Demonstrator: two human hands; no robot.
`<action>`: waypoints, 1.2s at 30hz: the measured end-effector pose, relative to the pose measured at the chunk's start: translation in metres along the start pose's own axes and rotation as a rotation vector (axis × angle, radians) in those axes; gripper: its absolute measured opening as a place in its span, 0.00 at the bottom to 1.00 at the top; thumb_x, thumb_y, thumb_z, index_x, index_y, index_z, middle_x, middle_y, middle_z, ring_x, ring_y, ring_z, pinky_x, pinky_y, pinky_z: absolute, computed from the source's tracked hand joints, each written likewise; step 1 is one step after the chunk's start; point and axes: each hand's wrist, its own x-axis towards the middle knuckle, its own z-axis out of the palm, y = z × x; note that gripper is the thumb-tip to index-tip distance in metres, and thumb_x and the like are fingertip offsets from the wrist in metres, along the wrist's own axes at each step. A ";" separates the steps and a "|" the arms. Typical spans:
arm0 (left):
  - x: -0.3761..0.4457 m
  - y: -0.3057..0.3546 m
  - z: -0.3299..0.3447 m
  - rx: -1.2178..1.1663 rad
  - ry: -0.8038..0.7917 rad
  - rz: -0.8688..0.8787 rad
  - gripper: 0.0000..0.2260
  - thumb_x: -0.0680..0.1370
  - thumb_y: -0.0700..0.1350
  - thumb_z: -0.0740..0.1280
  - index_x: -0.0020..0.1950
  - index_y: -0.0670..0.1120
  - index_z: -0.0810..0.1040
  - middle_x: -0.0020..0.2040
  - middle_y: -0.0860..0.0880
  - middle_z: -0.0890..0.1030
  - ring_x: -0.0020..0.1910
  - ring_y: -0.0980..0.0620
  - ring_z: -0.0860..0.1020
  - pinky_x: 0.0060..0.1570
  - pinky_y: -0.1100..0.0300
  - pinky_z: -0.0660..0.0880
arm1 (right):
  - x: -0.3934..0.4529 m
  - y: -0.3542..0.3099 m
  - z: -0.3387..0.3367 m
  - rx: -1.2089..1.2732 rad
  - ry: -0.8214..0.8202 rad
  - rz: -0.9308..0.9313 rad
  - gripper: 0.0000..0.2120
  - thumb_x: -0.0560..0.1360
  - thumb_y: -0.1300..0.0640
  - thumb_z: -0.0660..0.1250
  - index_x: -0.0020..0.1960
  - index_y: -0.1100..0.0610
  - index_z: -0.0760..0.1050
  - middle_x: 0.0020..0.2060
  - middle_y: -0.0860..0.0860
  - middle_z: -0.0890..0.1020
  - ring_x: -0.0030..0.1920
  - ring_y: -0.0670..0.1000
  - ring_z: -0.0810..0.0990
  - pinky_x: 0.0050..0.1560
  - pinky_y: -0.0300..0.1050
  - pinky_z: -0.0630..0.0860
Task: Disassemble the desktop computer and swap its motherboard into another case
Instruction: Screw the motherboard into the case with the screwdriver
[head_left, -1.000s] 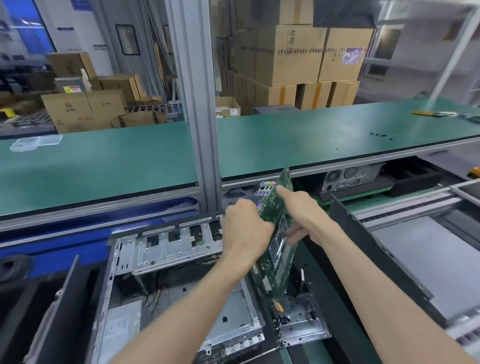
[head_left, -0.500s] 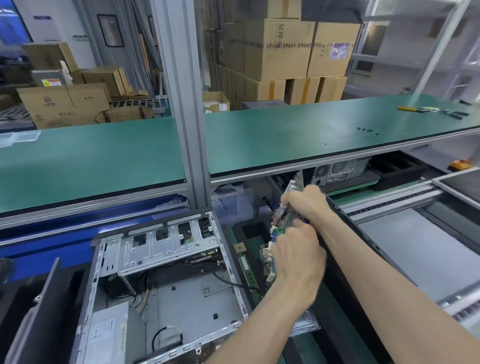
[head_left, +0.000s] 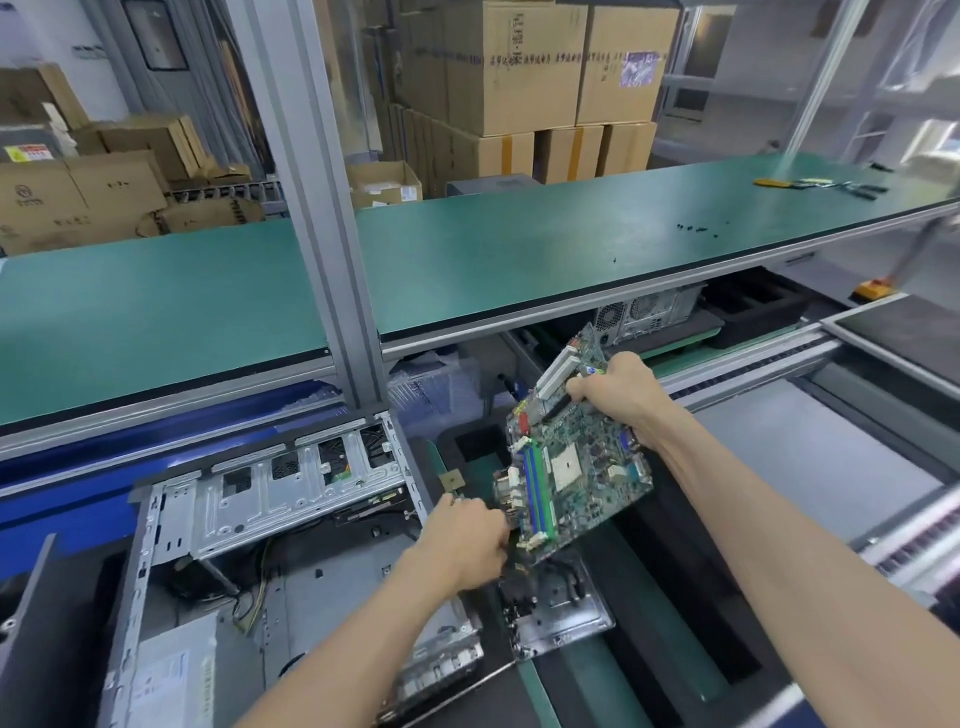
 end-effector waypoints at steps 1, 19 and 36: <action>0.002 -0.001 0.006 -0.008 -0.035 0.005 0.10 0.78 0.43 0.63 0.55 0.47 0.82 0.50 0.43 0.81 0.49 0.40 0.79 0.56 0.47 0.74 | 0.001 0.000 -0.001 0.006 0.005 0.000 0.17 0.69 0.58 0.73 0.36 0.56 0.63 0.30 0.54 0.70 0.30 0.51 0.64 0.36 0.45 0.64; -0.034 -0.102 -0.044 -0.670 -0.098 -0.026 0.14 0.65 0.47 0.63 0.22 0.47 0.63 0.23 0.51 0.62 0.25 0.51 0.60 0.31 0.56 0.58 | 0.007 0.009 0.004 -0.173 -0.020 -0.122 0.24 0.71 0.55 0.74 0.33 0.54 0.57 0.26 0.49 0.61 0.28 0.49 0.58 0.31 0.42 0.58; -0.054 -0.131 0.104 -0.269 0.060 -0.297 0.11 0.79 0.55 0.62 0.47 0.53 0.82 0.45 0.55 0.82 0.45 0.53 0.80 0.46 0.56 0.77 | 0.021 0.035 0.012 -0.461 -0.032 -0.124 0.23 0.70 0.49 0.76 0.36 0.56 0.62 0.32 0.51 0.69 0.30 0.52 0.67 0.29 0.44 0.63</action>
